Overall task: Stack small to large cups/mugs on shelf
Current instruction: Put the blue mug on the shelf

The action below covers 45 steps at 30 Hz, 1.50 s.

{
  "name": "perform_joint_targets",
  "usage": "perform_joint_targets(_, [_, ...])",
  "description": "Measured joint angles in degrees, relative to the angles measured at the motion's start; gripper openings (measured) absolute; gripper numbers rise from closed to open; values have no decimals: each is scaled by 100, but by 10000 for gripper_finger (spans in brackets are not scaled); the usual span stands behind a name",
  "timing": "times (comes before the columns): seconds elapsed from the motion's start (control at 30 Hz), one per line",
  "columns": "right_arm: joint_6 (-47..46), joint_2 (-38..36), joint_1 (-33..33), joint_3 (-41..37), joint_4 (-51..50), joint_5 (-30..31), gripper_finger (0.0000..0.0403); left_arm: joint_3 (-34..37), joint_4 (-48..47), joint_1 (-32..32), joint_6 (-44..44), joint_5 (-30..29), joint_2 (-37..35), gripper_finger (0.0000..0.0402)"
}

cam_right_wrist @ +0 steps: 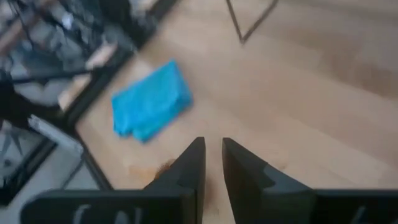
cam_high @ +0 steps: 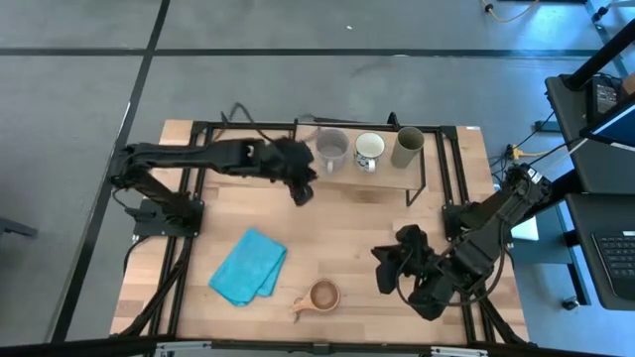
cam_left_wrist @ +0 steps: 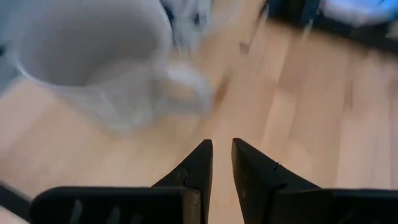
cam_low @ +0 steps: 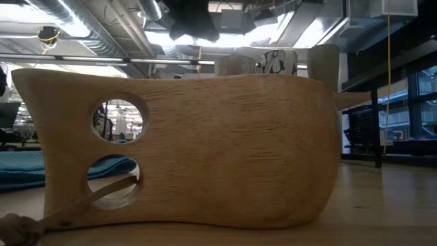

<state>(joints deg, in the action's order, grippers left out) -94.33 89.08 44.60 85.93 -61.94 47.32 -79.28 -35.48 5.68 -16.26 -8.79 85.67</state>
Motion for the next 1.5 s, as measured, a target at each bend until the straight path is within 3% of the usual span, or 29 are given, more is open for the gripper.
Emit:
perform_joint_targets(0.23, [-712,-307,-305,-2,-622,1349,56,334,1274,744,185,891,-616,55])
perform_joint_targets(0.33, [-711,-618,-562,-2,-844,1569,56,326,1617,1049,286,1141,-688,55])
perform_joint_targets(0.57, [-337,-892,-1017,-2,-828,1311,56,342,804,1782,329,1159,-450,55])
perform_joint_targets(0.73, [-672,-792,-1208,0,-872,1099,56,342,726,1985,483,1400,-253,55])
perform_joint_targets(0.9, [-995,-769,-1474,0,-1141,1089,56,342,1582,1901,611,1704,-208,55])
perform_joint_targets(1.03, [-1023,-872,-1775,0,-1418,946,56,336,2511,1909,316,2296,-208,55])
perform_joint_targets(1.23, [-877,-974,-2000,0,-1520,902,56,290,2894,1971,-130,3033,261,55])
perform_joint_targets(1.33, [-867,-979,-2024,0,-1580,896,56,-176,2671,1885,-106,3262,672,55])
perform_joint_targets(1.5, [-872,-979,-2023,0,-1650,795,56,-1570,1816,1660,506,2942,1406,55])
